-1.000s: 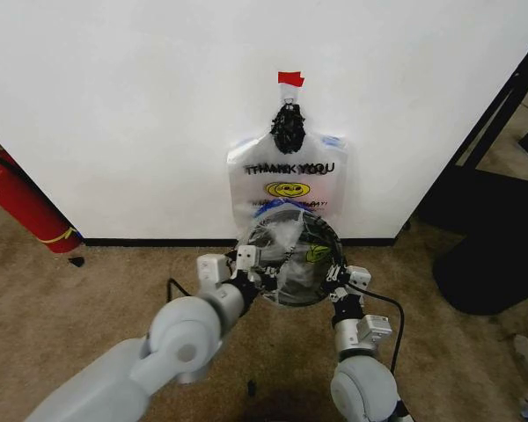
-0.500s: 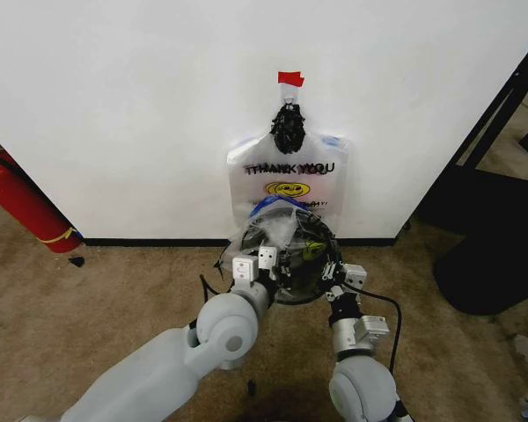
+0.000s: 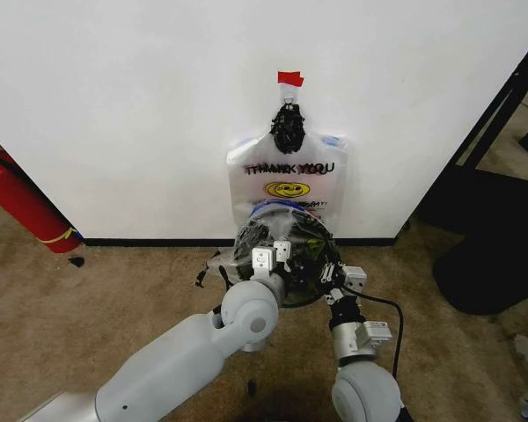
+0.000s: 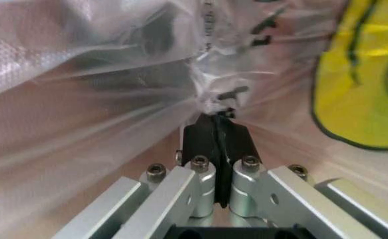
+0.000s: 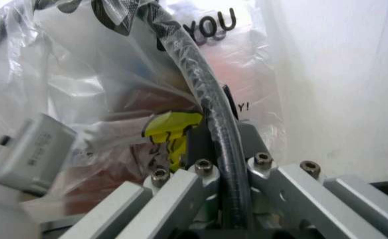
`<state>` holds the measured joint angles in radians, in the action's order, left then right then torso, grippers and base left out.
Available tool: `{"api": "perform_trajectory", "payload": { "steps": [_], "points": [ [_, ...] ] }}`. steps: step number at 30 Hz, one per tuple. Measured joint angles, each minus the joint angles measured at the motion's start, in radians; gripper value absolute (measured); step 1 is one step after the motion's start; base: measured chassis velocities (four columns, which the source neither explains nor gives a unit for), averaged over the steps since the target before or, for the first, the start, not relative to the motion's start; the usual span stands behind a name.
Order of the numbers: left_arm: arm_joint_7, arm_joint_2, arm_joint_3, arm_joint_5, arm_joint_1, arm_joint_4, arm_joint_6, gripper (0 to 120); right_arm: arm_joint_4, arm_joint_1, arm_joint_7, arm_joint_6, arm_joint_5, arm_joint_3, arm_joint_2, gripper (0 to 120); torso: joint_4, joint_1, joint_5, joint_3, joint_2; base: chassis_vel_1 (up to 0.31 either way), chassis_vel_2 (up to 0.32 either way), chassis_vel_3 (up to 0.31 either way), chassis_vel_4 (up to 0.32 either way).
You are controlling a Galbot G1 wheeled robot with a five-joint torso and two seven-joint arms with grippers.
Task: Pick up the garbage bag from the wall and place it over the trash bin.
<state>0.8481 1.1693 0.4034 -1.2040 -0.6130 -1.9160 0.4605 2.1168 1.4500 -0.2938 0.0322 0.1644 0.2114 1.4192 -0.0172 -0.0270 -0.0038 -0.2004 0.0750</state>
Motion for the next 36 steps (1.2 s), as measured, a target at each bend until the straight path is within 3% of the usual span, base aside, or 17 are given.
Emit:
{"api": "perform_trajectory", "payload": {
  "steps": [36],
  "points": [
    [0.017, 0.040, 0.011, -0.047, 0.085, 0.167, 0.001, 0, 0.081, 0.047, 0.053, -0.044, 0.116, -0.003, -0.019, 0, -0.0001, 0.000, -0.0001, 0.000, 0.000, 0.000, 0.000, 0.000, 0.000]
  ]
}}
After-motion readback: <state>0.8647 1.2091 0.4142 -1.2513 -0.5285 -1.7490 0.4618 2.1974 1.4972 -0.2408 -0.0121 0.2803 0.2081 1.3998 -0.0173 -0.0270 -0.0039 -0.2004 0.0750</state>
